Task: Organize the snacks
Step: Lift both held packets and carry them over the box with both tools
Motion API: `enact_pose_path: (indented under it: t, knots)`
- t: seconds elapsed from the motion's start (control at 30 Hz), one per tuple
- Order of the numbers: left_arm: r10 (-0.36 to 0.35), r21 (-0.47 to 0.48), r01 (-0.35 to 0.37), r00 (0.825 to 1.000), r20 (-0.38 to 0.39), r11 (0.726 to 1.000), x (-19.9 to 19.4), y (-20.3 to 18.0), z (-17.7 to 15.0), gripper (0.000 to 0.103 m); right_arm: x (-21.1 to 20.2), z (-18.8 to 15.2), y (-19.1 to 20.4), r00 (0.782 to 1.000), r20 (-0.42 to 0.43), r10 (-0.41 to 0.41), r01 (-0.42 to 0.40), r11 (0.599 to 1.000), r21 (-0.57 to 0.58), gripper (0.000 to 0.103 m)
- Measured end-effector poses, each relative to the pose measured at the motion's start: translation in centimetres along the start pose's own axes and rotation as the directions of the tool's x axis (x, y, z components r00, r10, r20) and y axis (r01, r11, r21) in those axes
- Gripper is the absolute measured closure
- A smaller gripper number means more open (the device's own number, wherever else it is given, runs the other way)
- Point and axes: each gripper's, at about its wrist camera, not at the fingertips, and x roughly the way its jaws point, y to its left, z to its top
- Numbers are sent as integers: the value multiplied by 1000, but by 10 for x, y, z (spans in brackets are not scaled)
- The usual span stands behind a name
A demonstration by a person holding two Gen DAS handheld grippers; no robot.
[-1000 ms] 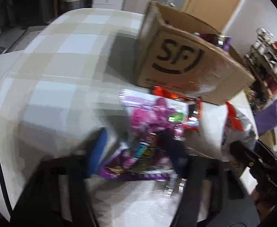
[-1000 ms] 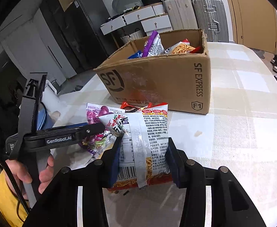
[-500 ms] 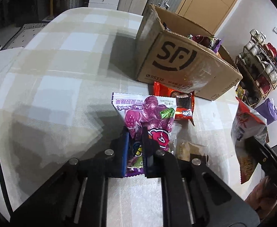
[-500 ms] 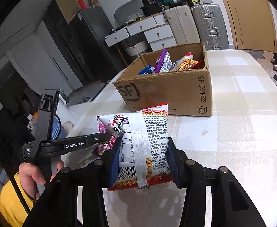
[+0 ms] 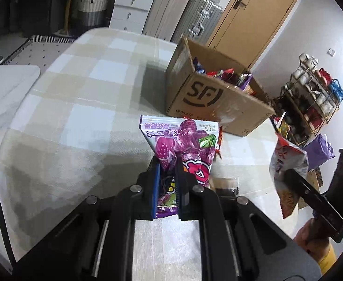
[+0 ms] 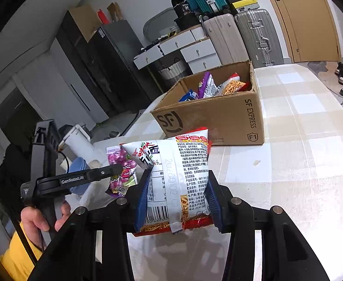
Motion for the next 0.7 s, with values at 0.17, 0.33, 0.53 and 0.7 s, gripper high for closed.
enact_pose_path:
  t: [0.17, 0.33, 0.53, 0.7]
  knots:
    - [-72, -24, 74, 996, 58, 997, -28, 0, 6, 95, -10, 7, -1, 999, 36, 26, -27, 999, 29, 59]
    - [-150, -43, 154, 986, 69, 987, -39, -9, 25, 95, -23, 24, -1, 996, 78, 50, -53, 997, 47, 59]
    - [-174, -20, 176, 982, 66, 984, -36, -31, 69, 95, -26, 67, -6, 995, 95, 43, -49, 997, 64, 59]
    - [-143, 68, 138, 987, 73, 988, -28, -68, 117, 95, -13, 114, -11, 996, 90, 8, -14, 998, 61, 59]
